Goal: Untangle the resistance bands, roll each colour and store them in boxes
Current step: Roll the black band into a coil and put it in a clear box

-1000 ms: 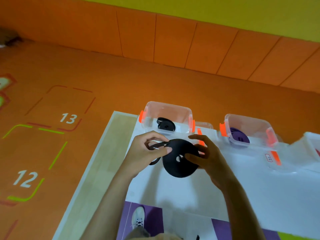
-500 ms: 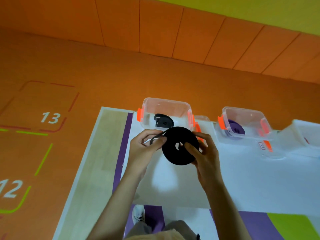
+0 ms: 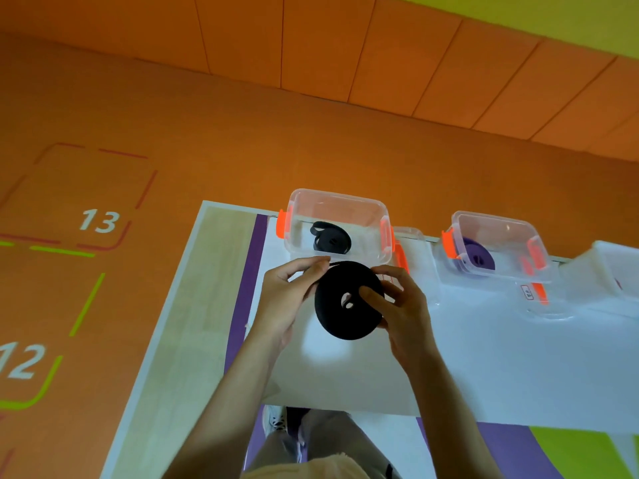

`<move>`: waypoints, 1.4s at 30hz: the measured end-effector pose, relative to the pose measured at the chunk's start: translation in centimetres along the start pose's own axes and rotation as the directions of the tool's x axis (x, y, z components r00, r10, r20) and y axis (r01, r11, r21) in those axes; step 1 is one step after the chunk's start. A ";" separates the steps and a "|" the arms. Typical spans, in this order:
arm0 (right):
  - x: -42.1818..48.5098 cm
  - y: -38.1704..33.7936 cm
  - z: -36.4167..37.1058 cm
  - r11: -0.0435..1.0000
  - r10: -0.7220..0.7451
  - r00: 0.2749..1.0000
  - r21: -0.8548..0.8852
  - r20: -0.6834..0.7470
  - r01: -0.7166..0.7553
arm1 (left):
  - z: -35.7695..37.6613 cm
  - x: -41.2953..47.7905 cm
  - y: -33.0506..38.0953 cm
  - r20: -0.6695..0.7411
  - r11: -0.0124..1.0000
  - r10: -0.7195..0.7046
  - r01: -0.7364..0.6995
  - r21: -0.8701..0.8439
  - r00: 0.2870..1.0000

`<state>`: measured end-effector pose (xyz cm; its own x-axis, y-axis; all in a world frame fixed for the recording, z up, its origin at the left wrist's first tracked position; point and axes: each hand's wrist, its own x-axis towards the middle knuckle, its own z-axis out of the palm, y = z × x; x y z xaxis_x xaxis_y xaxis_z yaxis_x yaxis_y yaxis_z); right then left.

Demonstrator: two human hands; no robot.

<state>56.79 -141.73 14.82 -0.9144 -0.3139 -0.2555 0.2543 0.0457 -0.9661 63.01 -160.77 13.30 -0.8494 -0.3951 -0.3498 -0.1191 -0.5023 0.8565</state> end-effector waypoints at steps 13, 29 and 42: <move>11.0 1.8 -0.8 0.978 0.163 0.985 0.140 -0.052 -0.155 | 2.5 8.4 -0.9 -0.151 0.986 -0.132 0.145 0.080 0.980; 27.9 10.4 1.3 0.912 0.271 0.931 -0.245 -0.246 -0.330 | 3.7 26.8 -7.3 -0.404 0.914 -0.121 0.260 0.310 0.907; 31.3 13.4 0.3 0.670 0.418 0.899 -0.623 -0.134 -0.404 | 2.8 30.8 -11.2 -0.381 0.590 -0.015 0.316 0.743 0.924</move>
<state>31.64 -151.21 -6.09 -0.7577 -0.1361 -0.6382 0.3437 0.7481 -0.5676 36.70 -165.14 -6.00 -0.5874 -0.6508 -0.4811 -0.7208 0.1503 0.6766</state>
